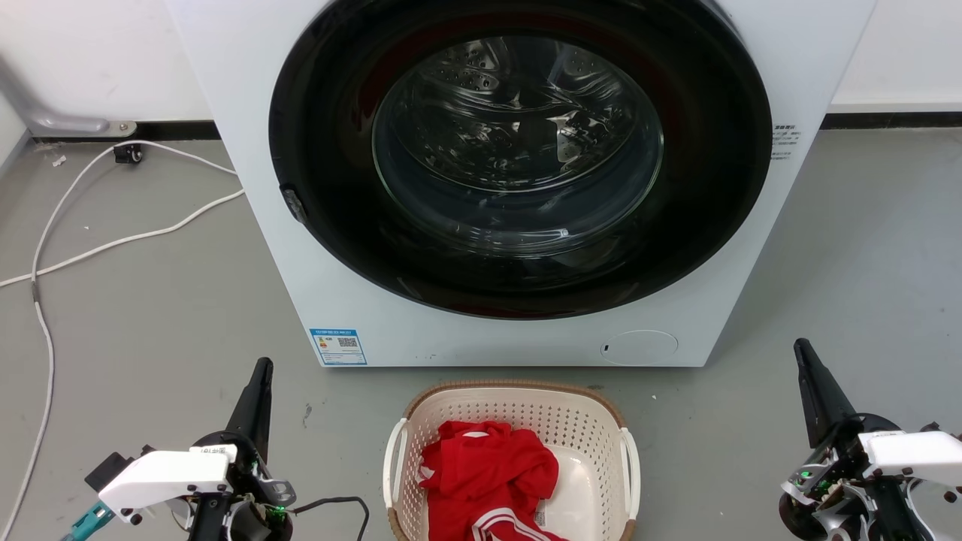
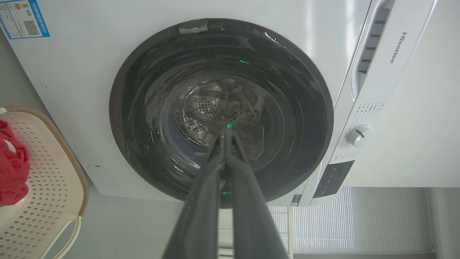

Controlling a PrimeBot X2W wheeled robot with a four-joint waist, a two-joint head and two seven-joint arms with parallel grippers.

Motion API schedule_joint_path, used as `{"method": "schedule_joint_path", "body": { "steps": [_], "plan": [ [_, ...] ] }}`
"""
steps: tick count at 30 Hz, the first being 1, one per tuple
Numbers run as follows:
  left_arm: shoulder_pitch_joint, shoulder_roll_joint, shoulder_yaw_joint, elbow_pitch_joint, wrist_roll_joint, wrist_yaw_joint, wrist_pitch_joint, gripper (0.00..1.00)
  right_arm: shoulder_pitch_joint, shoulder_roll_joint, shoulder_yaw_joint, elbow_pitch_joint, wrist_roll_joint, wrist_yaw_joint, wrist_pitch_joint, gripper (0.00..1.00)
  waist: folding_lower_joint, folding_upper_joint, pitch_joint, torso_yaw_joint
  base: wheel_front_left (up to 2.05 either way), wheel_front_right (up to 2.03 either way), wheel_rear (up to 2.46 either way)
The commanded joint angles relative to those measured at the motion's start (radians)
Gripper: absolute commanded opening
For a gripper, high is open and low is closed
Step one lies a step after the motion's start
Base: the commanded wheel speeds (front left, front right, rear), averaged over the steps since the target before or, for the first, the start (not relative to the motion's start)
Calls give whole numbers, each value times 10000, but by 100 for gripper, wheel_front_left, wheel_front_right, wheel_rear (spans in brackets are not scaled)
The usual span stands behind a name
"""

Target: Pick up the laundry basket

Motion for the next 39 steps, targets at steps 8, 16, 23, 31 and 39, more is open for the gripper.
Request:
{"method": "schedule_joint_path", "body": {
  "steps": [8,16,23,31,39],
  "plan": [
    [58,-21,-4,87,3,2,0,100,67,12,7,79,-18,0,-13,100,0,0,0,0,0,0,0],
    [389,-72,-68,161,78,2,-283,100,372,46,148,168,-214,-2,-298,100,0,0,5,-3,0,0,0],
    [486,-71,-5,52,386,1,-572,100,436,48,320,136,-553,-1,-588,100,0,0,7,-5,0,0,0],
    [505,-70,493,169,1087,1,-922,100,401,50,275,119,-1607,-1,-940,100,0,0,0,1,0,0,0],
    [380,-69,1236,151,2158,60,-1246,100,282,53,90,-182,-3488,-1,-1266,100,0,0,-7,32,0,0,0]
  ]
}}
